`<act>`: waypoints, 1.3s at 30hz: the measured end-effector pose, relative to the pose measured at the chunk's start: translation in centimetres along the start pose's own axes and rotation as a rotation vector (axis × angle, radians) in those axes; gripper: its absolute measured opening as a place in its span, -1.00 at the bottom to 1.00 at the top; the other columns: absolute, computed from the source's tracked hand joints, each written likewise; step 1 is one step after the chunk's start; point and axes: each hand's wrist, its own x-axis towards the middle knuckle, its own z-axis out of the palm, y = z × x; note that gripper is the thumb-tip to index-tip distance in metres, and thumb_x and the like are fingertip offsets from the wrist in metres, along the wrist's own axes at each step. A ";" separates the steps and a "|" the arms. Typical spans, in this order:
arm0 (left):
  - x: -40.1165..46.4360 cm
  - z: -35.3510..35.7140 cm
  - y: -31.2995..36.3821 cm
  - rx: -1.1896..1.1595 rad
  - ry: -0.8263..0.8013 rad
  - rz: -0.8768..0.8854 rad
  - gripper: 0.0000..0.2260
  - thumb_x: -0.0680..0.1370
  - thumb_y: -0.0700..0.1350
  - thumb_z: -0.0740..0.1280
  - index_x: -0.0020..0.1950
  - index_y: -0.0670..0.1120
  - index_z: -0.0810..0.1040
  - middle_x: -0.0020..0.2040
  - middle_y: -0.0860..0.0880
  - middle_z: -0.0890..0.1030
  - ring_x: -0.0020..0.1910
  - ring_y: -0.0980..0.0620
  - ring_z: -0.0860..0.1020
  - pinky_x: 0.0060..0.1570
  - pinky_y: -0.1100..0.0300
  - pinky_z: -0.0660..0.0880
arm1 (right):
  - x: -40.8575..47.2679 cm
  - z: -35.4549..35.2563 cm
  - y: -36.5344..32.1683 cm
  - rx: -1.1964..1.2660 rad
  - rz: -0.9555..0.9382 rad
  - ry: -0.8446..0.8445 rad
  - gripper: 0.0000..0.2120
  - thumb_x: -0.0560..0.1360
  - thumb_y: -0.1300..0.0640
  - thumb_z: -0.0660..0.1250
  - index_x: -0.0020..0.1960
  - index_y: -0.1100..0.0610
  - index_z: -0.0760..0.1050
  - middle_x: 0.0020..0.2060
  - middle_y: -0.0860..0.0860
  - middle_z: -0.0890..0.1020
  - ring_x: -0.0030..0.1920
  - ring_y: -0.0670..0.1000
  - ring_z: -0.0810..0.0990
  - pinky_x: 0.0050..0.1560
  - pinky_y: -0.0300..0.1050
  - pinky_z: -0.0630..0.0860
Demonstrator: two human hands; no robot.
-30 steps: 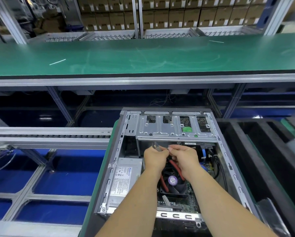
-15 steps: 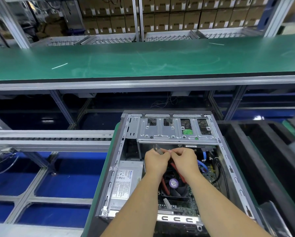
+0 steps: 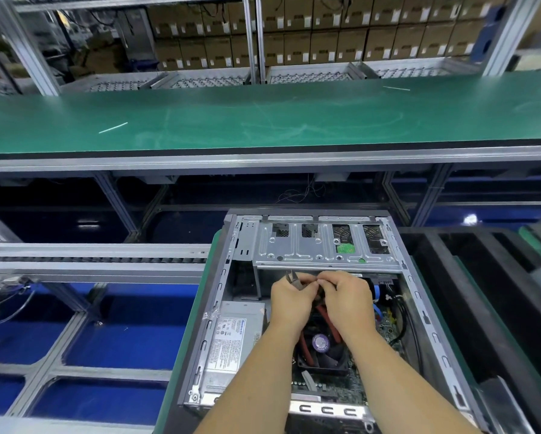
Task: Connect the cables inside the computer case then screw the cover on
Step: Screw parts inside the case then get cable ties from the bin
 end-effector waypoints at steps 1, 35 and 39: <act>0.0 0.1 0.0 -0.004 -0.004 0.007 -0.86 0.47 -0.33 0.44 -0.15 -0.09 0.70 -0.24 -0.04 0.72 -0.22 0.06 0.68 -0.20 0.22 0.60 | 0.1 0.0 0.0 0.008 -0.005 0.009 -0.85 0.55 0.25 0.38 -0.06 0.10 0.72 -0.16 -0.03 0.72 -0.12 0.04 0.62 -0.03 -0.02 0.54; 0.8 0.4 -0.4 0.170 0.160 -0.017 -0.96 0.39 -0.15 0.49 -0.23 -0.04 0.66 -0.30 0.01 0.67 -0.31 0.10 0.60 -0.32 0.24 0.52 | 0.0 -0.1 -0.9 -0.012 -0.104 0.045 -0.86 0.51 0.39 0.36 -0.13 0.25 0.67 -0.23 0.08 0.63 -0.18 0.09 0.57 -0.15 -0.25 0.31; 1.4 0.3 -0.5 0.099 0.220 -0.131 -0.95 0.38 -0.23 0.49 -0.25 -0.12 0.65 -0.29 -0.05 0.67 -0.29 0.00 0.59 -0.23 0.16 0.54 | -0.2 -0.6 -1.2 0.040 -0.167 0.109 -0.86 0.48 0.43 0.39 -0.16 0.25 0.66 -0.27 0.06 0.62 -0.26 0.04 0.55 -0.15 -0.43 0.34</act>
